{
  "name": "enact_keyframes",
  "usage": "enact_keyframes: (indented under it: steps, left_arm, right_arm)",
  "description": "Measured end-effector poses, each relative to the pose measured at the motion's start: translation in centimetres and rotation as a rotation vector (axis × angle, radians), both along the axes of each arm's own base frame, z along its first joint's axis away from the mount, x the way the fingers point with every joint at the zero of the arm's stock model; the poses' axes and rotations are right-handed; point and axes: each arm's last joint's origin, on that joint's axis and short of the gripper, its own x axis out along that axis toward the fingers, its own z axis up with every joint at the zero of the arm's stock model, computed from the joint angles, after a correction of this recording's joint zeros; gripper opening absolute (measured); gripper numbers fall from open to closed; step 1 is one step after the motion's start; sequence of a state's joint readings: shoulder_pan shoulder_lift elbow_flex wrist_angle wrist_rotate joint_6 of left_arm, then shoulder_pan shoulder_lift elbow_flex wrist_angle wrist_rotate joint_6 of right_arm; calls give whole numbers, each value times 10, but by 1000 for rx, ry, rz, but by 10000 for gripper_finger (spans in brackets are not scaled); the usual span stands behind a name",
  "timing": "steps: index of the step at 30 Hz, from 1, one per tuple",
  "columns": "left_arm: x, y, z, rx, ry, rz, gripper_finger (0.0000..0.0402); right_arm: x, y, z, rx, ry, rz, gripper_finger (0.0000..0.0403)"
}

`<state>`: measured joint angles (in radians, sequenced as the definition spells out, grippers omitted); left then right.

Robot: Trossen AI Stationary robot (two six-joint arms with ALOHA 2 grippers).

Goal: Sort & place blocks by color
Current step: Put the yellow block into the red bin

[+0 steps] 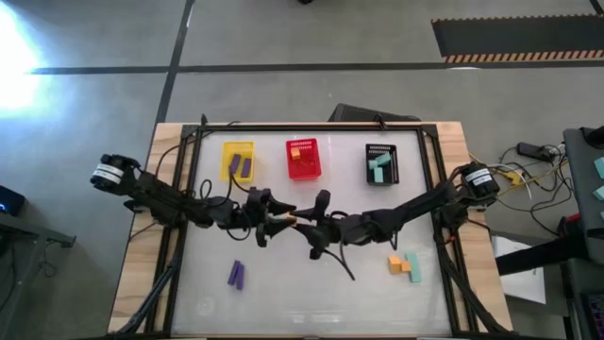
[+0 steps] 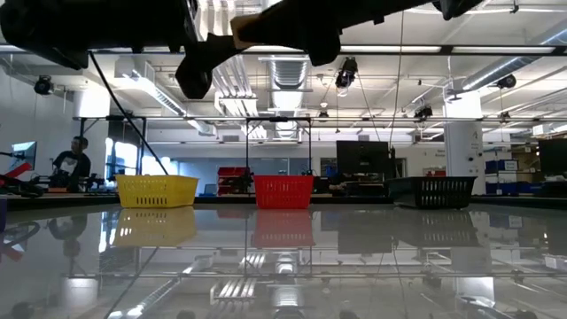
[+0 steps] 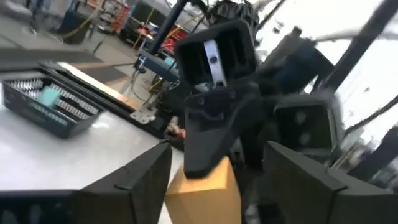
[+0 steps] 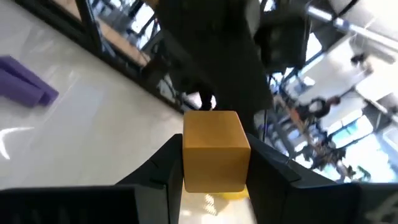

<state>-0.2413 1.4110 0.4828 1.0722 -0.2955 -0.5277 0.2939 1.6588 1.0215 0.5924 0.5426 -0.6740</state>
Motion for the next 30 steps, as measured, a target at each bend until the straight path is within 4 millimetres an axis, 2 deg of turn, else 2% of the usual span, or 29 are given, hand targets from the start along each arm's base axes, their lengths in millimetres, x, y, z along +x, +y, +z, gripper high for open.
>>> enact_keyframes:
  steps: [4, 8, 13, 17, 22, 26, 30]
  left_arm:
    - [-2, 0, -3, 147, 65, 15, 264]
    - [-9, 3, -4, 265, 191, 15, 271]
    - [-25, 11, -2, 365, 354, 62, 272]
    - [-41, 18, 4, 411, 446, 185, 272]
    - [-56, 24, 12, 424, 476, 254, 272]
    - [-60, 25, 15, 425, 475, 255, 272]
    - [-61, 25, 15, 445, 478, 254, 272]
  right_arm:
    - [1, -1, 4, 40, 72, -74, 120]
    - [2, -10, 11, 96, 197, -133, 120]
    - [7, -45, 33, 234, 295, -289, 120]
    - [15, -91, 43, 369, 345, -361, 120]
    - [22, -170, 44, 651, 314, -349, 120]
    - [22, -233, 25, 799, 305, -431, 120]
    - [21, -279, -2, 852, 340, -552, 120]
